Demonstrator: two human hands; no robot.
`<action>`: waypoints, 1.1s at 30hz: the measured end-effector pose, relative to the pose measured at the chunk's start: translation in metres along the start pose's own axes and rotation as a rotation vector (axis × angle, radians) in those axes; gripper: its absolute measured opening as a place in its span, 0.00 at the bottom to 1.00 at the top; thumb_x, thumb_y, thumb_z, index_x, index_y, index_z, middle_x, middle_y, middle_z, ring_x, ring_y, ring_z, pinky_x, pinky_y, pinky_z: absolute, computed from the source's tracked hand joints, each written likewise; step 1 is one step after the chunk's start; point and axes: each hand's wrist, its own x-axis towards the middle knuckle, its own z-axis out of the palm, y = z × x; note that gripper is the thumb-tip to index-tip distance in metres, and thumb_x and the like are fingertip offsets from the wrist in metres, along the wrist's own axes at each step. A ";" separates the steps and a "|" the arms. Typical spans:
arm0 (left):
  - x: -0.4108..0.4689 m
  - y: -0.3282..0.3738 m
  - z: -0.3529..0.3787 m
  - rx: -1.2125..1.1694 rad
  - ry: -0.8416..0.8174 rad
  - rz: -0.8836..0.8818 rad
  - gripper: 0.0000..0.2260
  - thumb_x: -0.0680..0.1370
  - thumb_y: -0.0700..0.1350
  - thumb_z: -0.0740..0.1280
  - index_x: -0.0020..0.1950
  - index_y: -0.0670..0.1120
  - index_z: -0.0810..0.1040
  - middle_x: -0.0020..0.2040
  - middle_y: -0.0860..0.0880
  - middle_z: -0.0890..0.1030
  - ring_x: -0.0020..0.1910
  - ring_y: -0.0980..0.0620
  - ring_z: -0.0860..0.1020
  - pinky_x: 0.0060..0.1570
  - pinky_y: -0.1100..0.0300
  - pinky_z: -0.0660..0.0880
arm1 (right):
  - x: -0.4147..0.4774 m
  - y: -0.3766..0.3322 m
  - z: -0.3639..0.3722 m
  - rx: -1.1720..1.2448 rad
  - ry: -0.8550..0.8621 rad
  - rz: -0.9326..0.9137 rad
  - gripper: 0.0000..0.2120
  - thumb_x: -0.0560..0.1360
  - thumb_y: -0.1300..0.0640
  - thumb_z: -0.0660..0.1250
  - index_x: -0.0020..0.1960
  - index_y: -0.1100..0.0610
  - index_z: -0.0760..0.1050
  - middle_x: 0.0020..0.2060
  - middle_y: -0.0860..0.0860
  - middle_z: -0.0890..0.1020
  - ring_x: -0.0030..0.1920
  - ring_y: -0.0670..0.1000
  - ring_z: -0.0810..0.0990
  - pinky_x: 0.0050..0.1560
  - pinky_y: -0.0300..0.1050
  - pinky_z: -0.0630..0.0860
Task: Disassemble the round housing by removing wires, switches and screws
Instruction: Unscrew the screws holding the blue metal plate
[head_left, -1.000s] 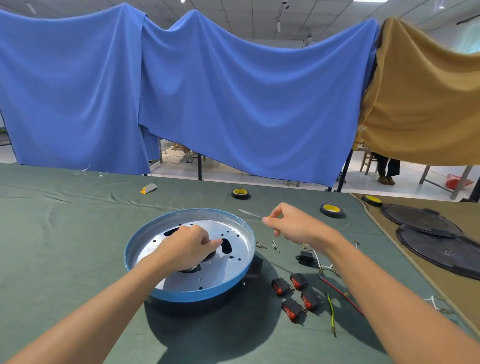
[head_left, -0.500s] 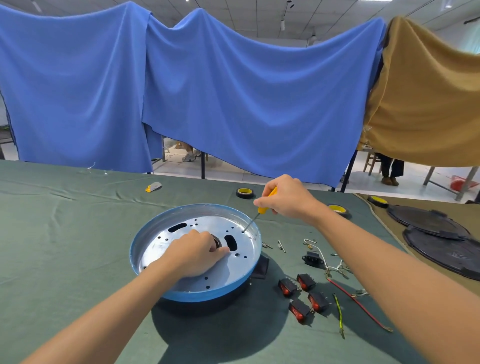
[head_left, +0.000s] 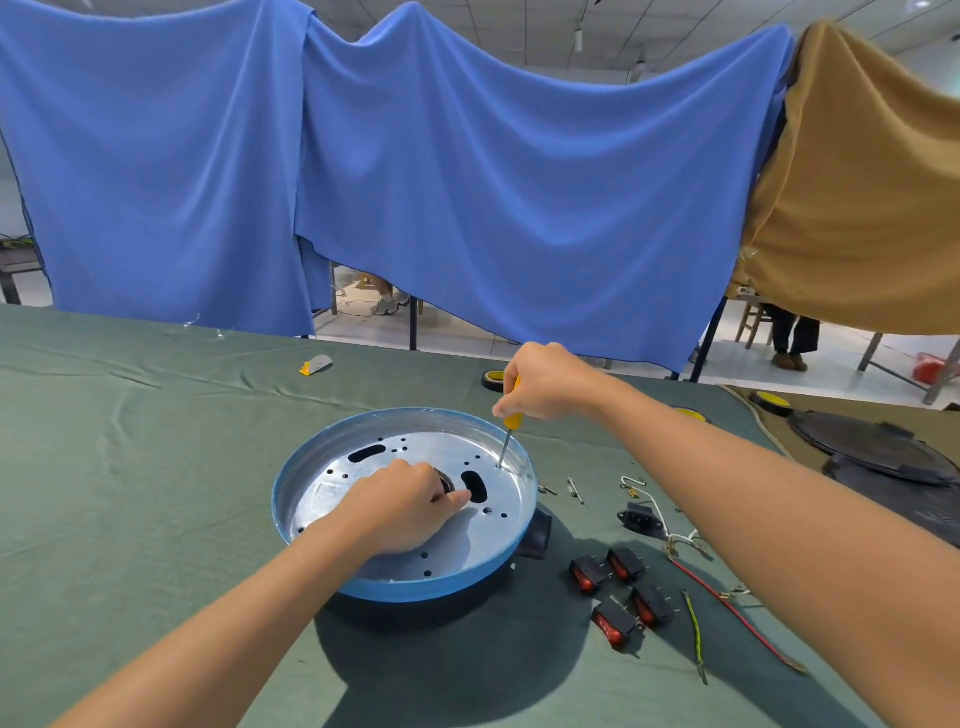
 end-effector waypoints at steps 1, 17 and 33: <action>0.000 -0.001 0.000 -0.015 -0.018 0.000 0.26 0.81 0.62 0.57 0.29 0.46 0.67 0.29 0.48 0.72 0.29 0.50 0.69 0.32 0.57 0.65 | 0.003 -0.002 0.002 -0.012 -0.015 0.004 0.09 0.69 0.51 0.73 0.38 0.57 0.80 0.31 0.50 0.78 0.36 0.49 0.73 0.34 0.44 0.71; -0.002 -0.003 0.001 -0.066 -0.119 0.044 0.27 0.80 0.66 0.51 0.33 0.46 0.65 0.30 0.50 0.70 0.31 0.52 0.70 0.39 0.56 0.67 | 0.022 -0.006 0.021 -0.045 -0.054 0.015 0.18 0.68 0.59 0.70 0.26 0.57 0.62 0.25 0.51 0.63 0.29 0.52 0.60 0.26 0.42 0.56; -0.069 -0.008 -0.019 0.382 -0.101 0.376 0.44 0.66 0.79 0.57 0.74 0.54 0.57 0.52 0.54 0.78 0.57 0.48 0.74 0.70 0.55 0.57 | 0.018 0.005 0.036 0.082 0.010 0.040 0.08 0.69 0.56 0.70 0.38 0.61 0.75 0.31 0.54 0.72 0.34 0.54 0.69 0.33 0.47 0.65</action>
